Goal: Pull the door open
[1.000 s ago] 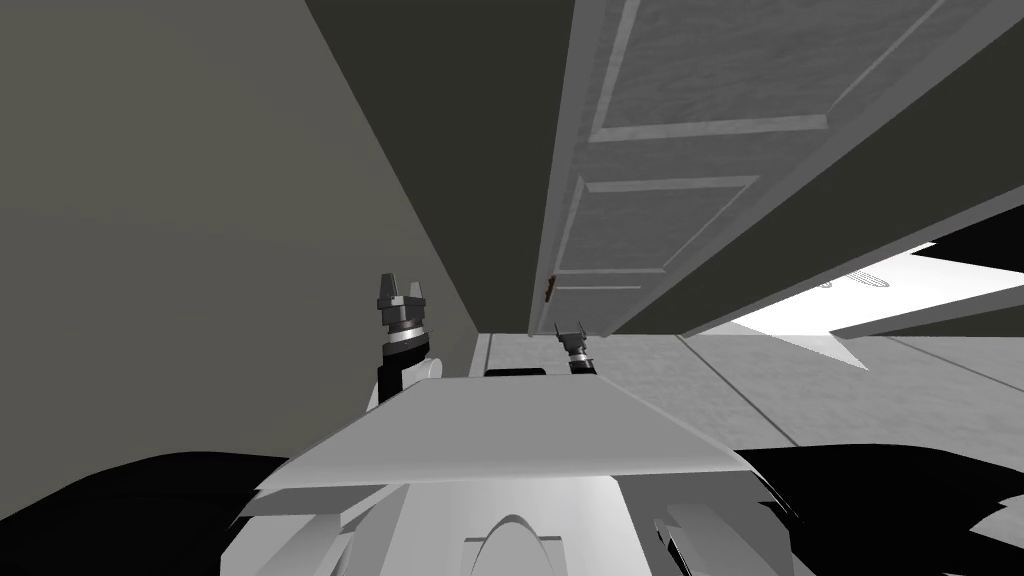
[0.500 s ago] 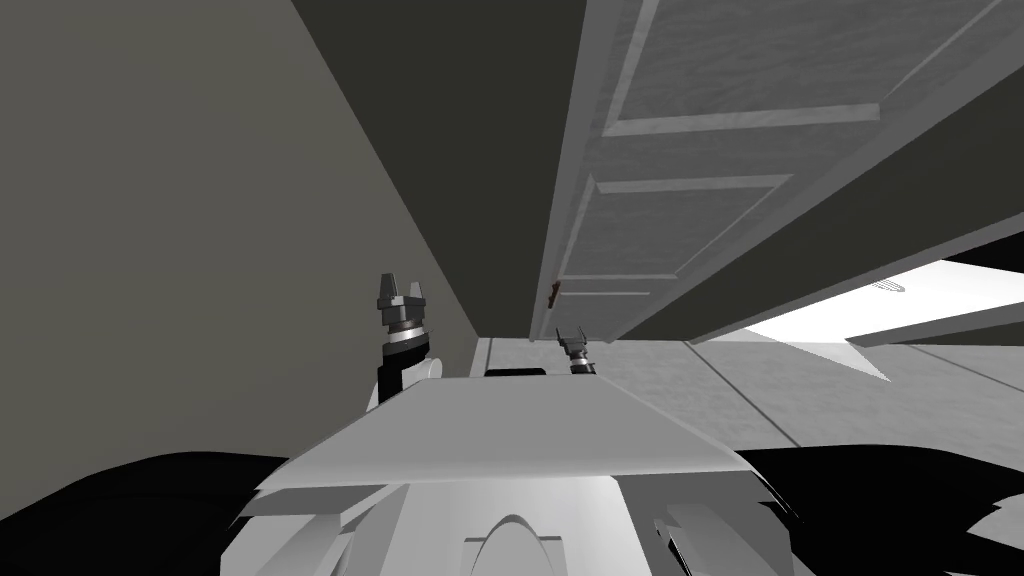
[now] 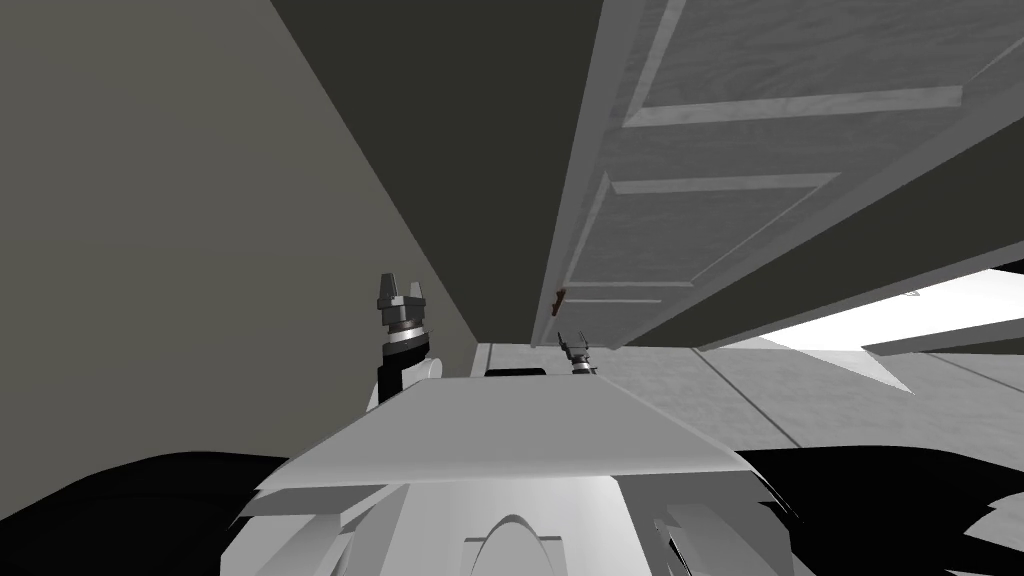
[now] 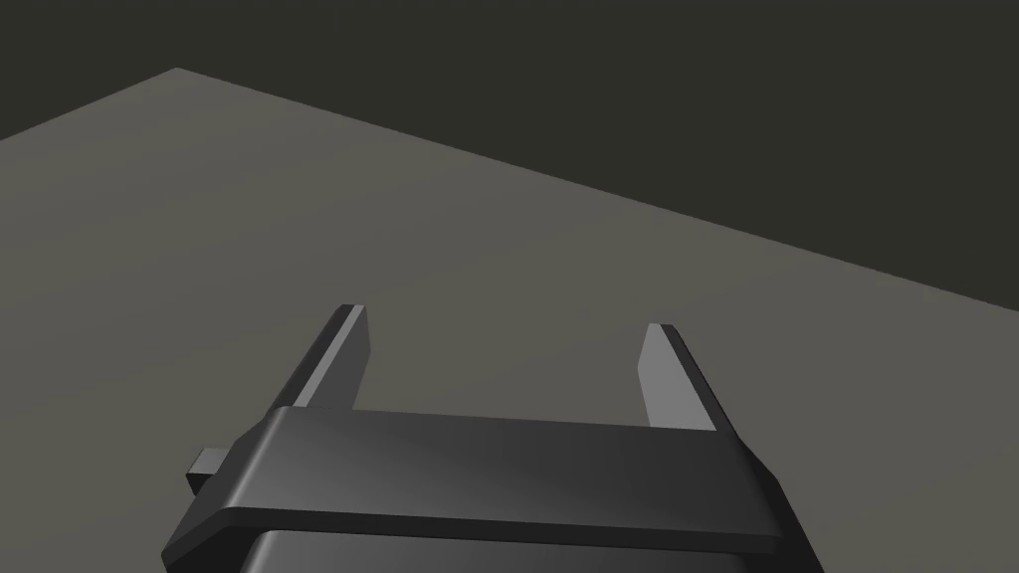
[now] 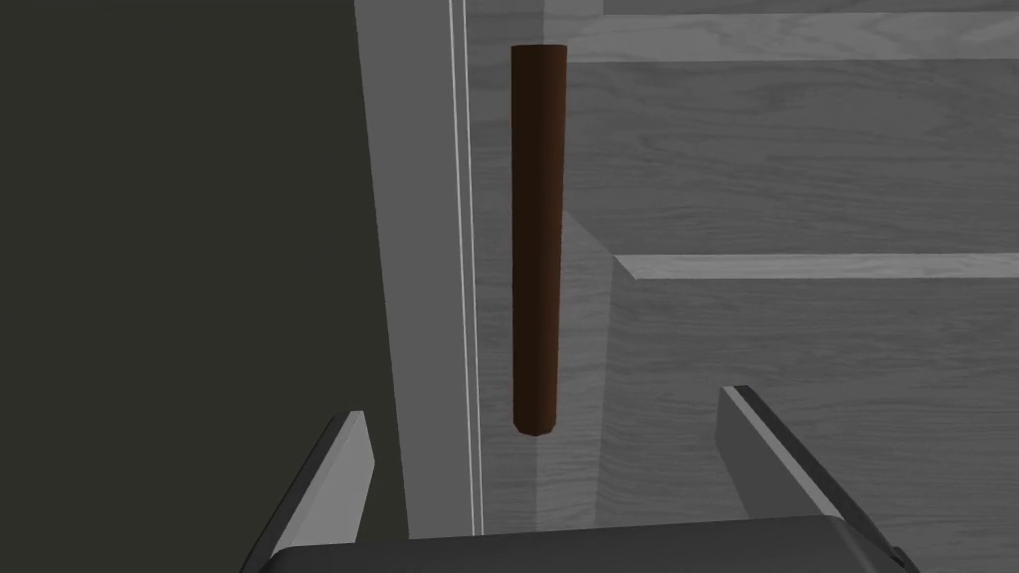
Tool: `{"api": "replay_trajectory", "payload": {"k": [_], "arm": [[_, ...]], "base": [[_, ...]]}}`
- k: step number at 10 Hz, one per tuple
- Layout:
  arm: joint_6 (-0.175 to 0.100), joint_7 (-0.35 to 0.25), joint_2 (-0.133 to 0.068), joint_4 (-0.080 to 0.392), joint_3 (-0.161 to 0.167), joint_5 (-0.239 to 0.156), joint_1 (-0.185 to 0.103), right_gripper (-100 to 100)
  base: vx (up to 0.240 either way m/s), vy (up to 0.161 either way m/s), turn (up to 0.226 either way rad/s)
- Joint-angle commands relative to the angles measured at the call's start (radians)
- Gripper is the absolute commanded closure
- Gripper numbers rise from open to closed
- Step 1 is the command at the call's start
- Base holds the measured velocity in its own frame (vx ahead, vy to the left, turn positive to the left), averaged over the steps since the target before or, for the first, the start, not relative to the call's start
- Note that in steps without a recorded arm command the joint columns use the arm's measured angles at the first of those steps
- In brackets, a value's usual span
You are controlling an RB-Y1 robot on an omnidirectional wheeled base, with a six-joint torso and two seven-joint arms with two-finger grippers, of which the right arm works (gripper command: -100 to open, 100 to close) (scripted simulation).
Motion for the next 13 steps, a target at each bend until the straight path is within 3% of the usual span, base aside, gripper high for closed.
{"api": "replay_trajectory", "payload": {"k": [1,3,4,8,11,12,13], "arm": [[-0.007,-0.031,-0.005,0.023,0.005,-0.01,-0.003,-100],[-0.015,-0.064,-0.011,0.052,0.011,-0.022,-0.006,-100],[-0.005,-0.052,-0.013,0.032,0.008,-0.019,-0.002,-100],[0.02,-0.036,0.011,0.126,-0.019,-0.053,-0.11,-100],[0.033,-0.027,0.023,0.171,-0.032,-0.069,-0.163,-100],[0.029,-0.028,0.024,0.16,-0.025,-0.064,-0.147,-100],[0.029,-0.028,0.024,0.16,-0.025,-0.064,-0.147,100]], "base": [[0.165,0.001,-0.001],[0.176,0.014,-0.002],[0.084,0.009,0.0],[0.155,-0.041,0.09],[0.148,-0.028,0.047],[0.034,-0.008,-0.011],[-0.023,0.011,0.013]]}}
